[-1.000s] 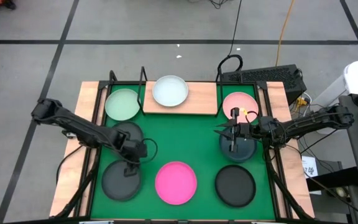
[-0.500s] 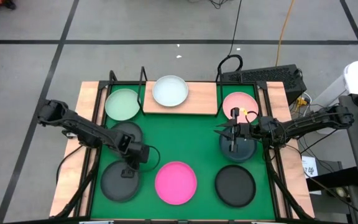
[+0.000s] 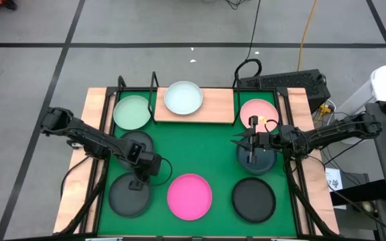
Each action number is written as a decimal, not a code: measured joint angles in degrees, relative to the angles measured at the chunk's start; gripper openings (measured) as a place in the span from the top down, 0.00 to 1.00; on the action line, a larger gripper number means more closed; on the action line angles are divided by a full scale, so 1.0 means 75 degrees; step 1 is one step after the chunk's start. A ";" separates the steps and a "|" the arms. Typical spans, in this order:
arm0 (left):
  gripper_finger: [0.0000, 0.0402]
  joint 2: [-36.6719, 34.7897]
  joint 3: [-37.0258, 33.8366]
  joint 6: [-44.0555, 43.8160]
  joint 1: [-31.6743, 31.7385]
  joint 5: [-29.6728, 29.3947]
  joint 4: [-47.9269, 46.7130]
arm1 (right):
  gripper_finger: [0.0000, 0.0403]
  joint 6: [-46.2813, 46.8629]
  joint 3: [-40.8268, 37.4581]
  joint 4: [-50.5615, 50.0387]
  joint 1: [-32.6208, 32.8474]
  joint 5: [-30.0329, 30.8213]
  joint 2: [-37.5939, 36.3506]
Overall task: Place and stack plates onto a shelf
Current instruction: Stack the left black plate on top of the white plate on the shelf
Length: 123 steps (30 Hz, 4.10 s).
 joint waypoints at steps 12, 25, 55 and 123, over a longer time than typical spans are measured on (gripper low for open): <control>0.77 0.0000 0.0000 0.0792 0.0096 0.0056 -0.0138 | 0.83 -0.0003 0.0000 0.0000 0.0000 0.0006 0.0002; 0.77 0.0000 0.0002 0.1163 0.0257 0.0063 -0.0100 | 0.83 -0.0084 0.0000 -0.0026 0.0000 0.0009 0.0002; 0.97 -0.0070 0.0020 -0.0344 0.0484 0.1476 0.0010 | 0.83 -0.0177 0.0000 -0.0172 0.0000 0.0041 0.0002; 0.91 0.1990 0.3943 -0.0679 0.8691 -0.1461 0.1727 | 0.83 -0.0140 0.0003 0.0003 0.0000 0.0017 0.0002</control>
